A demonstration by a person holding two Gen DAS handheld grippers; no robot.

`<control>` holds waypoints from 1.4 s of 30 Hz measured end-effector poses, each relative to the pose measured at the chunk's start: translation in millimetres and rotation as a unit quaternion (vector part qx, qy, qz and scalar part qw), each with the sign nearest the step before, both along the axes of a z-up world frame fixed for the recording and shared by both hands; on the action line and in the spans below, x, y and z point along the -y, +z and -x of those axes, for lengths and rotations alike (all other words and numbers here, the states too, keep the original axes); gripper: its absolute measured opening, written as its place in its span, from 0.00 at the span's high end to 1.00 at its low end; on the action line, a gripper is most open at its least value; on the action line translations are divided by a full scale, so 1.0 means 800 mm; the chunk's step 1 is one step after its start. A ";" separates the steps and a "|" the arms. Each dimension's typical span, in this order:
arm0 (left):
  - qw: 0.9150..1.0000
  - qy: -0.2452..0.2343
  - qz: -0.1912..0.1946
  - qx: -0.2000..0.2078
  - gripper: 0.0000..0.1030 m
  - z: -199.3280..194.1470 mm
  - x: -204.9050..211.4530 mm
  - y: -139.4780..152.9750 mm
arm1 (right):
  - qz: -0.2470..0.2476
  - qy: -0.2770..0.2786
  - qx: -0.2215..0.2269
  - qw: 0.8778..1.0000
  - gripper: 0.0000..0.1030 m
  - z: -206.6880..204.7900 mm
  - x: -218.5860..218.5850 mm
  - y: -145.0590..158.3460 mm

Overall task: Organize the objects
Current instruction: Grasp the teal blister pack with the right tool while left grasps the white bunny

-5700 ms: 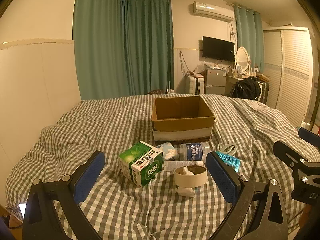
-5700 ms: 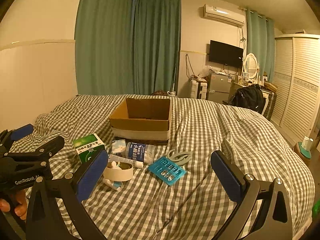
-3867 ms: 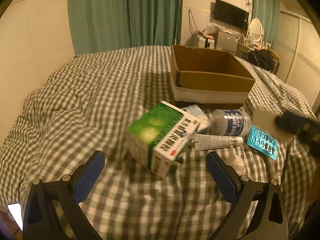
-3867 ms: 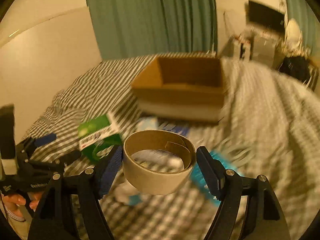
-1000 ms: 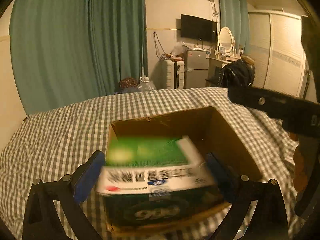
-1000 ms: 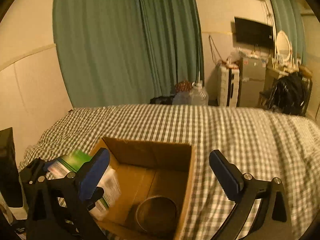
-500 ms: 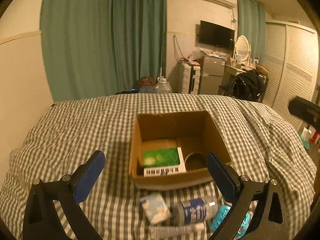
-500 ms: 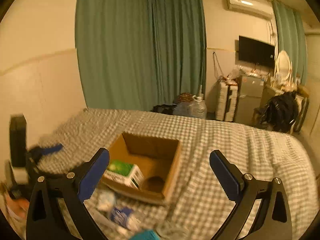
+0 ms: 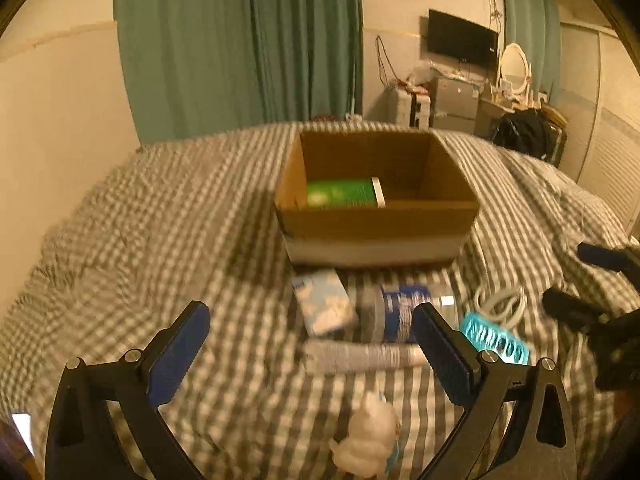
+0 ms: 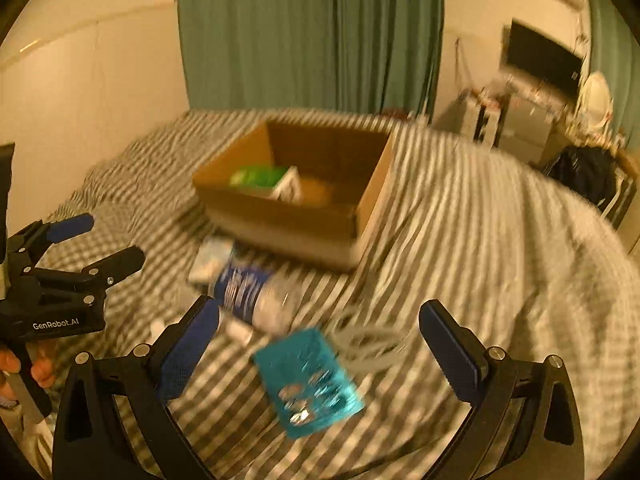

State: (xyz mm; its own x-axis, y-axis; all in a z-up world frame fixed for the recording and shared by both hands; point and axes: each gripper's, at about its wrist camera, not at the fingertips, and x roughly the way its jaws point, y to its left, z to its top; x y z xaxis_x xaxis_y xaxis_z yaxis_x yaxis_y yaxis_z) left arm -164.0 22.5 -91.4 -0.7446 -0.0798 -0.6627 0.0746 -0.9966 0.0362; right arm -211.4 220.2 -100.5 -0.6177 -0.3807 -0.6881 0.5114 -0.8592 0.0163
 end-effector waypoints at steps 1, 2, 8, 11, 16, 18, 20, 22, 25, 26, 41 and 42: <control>1.000 -0.002 -0.002 0.007 0.00 0.000 -0.002 -0.009 | -0.003 0.002 0.012 1.000 0.02 0.000 0.001 -0.014; 1.000 -0.003 -0.001 0.016 0.00 -0.001 -0.004 -0.020 | -0.010 0.004 0.020 1.000 0.02 -0.001 0.003 -0.026; 0.998 0.002 0.004 0.060 0.00 0.002 -0.006 -0.068 | -0.024 -0.027 0.043 0.998 0.02 0.002 -0.004 -0.060; 0.997 -0.004 0.004 0.079 0.00 0.003 -0.009 -0.089 | -0.026 -0.030 0.067 0.997 0.02 0.008 -0.002 -0.074; 0.995 -0.030 0.011 0.095 0.08 0.001 -0.020 -0.111 | -0.053 -0.016 0.087 0.995 0.02 0.010 0.012 -0.091; 0.994 -0.045 0.005 0.095 0.19 -0.003 -0.023 -0.112 | -0.065 -0.013 0.091 0.994 0.02 0.010 0.018 -0.097; 0.993 -0.063 -0.015 0.103 0.29 -0.004 -0.023 -0.116 | -0.077 -0.008 0.100 0.992 0.02 0.011 0.024 -0.106; 0.992 -0.072 -0.023 0.104 0.41 -0.006 -0.024 -0.115 | -0.090 -0.004 0.110 0.990 0.02 0.013 0.030 -0.116; 0.991 -0.088 -0.023 0.100 0.59 -0.009 -0.025 -0.110 | -0.106 0.001 0.118 0.987 0.11 0.014 0.039 -0.127; 0.991 -0.091 -0.020 0.100 0.59 -0.012 -0.026 -0.109 | -0.108 0.004 0.120 0.987 0.17 0.014 0.041 -0.130; 0.993 -0.062 -0.057 0.081 0.59 -0.029 0.012 -0.073 | -0.057 -0.009 0.083 0.995 0.35 -0.037 0.042 -0.096; 0.993 -0.060 -0.060 0.079 0.59 -0.030 0.015 -0.070 | -0.056 -0.010 0.081 0.995 0.35 -0.041 0.043 -0.094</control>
